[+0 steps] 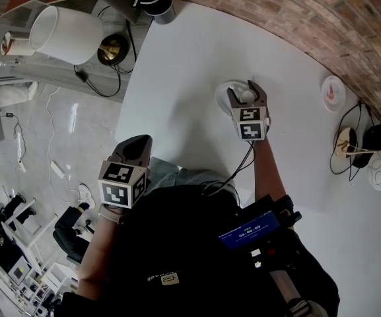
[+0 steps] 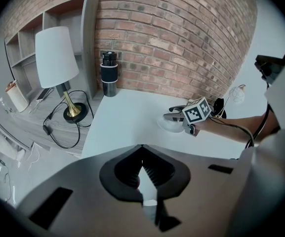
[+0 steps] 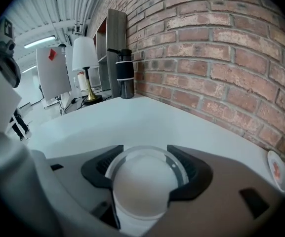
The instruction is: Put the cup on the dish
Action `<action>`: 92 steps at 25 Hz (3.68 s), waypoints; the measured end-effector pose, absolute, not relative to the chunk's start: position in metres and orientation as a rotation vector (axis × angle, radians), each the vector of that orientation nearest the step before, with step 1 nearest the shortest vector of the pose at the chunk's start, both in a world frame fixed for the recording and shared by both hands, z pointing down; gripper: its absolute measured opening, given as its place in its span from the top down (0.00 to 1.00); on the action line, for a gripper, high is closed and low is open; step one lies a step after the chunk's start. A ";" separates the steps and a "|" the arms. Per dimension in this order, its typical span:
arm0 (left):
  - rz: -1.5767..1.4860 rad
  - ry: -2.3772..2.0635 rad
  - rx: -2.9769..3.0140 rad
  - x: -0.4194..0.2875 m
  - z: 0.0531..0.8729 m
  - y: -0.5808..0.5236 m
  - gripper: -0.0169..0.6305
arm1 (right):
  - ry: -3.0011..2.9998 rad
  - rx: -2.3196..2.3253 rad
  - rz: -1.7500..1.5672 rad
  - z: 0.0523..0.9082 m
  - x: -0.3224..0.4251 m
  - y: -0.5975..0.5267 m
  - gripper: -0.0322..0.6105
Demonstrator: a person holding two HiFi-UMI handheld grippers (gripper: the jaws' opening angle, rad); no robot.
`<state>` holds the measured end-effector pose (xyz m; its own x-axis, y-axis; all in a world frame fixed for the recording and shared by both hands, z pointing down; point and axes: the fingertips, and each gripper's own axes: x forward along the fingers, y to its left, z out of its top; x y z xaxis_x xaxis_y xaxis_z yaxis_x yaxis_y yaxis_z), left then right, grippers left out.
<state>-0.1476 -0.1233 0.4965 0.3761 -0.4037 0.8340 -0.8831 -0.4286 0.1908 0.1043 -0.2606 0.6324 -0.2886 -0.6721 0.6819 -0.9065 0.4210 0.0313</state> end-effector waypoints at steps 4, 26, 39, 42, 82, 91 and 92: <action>0.959 -1.103 1.998 -0.148 0.496 -0.122 0.97 | -2.058 1.313 0.453 0.633 0.102 -0.259 0.53; 0.967 -1.112 2.000 -0.146 0.495 -0.115 0.97 | -2.106 1.324 0.418 0.632 0.098 -0.256 0.52; 0.952 -1.119 2.010 -0.142 0.492 -0.115 0.97 | -2.164 1.368 0.439 0.617 0.106 -0.256 0.52; 0.947 -1.118 2.014 -0.142 0.491 -0.115 0.97 | -2.165 1.364 0.438 0.612 0.107 -0.254 0.52; 0.888 -0.845 2.320 -0.073 0.467 -0.121 0.97 | -2.243 1.874 0.244 0.372 0.164 -0.204 0.52; 0.869 -0.758 2.387 -0.047 0.461 -0.120 0.97 | -2.189 1.937 0.130 0.325 0.174 -0.172 0.52; 0.867 -0.751 2.394 -0.045 0.459 -0.120 0.97 | -2.181 1.944 0.124 0.322 0.175 -0.169 0.52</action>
<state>-0.0445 -0.1201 0.4594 0.6482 -0.3278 0.6873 -0.6333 -0.7332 0.2475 0.1747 -0.1686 0.3215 -0.1031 -0.9709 0.2163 -0.9891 0.1231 0.0809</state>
